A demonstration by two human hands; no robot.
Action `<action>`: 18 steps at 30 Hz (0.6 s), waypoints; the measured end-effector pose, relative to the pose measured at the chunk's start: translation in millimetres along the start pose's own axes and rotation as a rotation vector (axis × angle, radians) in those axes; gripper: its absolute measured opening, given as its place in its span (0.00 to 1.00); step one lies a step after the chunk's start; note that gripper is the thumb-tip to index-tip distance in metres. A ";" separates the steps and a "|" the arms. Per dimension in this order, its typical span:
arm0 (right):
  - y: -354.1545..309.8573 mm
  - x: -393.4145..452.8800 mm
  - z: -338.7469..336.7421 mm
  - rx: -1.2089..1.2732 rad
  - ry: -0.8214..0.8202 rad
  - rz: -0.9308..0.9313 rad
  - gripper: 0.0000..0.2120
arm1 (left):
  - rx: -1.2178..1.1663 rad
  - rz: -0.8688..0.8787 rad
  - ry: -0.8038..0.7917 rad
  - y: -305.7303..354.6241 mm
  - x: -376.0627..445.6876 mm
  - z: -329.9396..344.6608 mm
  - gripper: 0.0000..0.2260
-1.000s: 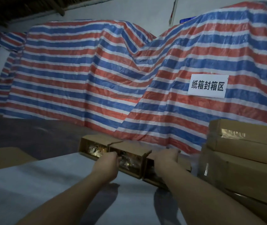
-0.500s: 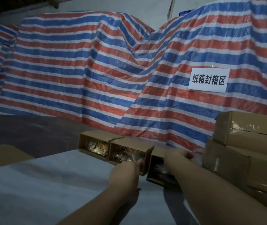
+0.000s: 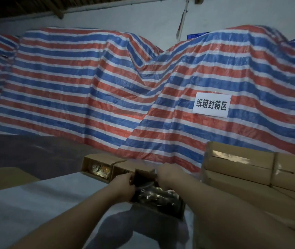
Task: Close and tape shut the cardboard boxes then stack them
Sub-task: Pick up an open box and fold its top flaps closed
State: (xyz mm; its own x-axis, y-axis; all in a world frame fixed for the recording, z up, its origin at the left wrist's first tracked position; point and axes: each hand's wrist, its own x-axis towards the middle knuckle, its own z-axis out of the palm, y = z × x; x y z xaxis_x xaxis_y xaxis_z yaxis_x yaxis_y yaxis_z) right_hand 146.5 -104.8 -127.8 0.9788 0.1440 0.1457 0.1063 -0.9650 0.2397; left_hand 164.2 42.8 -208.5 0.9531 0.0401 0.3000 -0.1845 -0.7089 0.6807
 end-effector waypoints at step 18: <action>129.9 -170.5 -51.1 0.464 -0.079 -0.272 0.07 | -0.824 0.042 -0.326 135.4 -177.5 -62.6 0.16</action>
State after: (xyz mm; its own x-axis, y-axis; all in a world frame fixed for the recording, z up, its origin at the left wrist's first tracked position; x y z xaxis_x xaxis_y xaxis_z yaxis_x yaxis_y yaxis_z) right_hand -15.5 -243.5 -72.4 0.9136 0.4020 0.0605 0.4059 -0.8934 -0.1927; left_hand -45.0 -16.2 -127.7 0.9394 -0.2662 0.2160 -0.2153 0.0321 0.9760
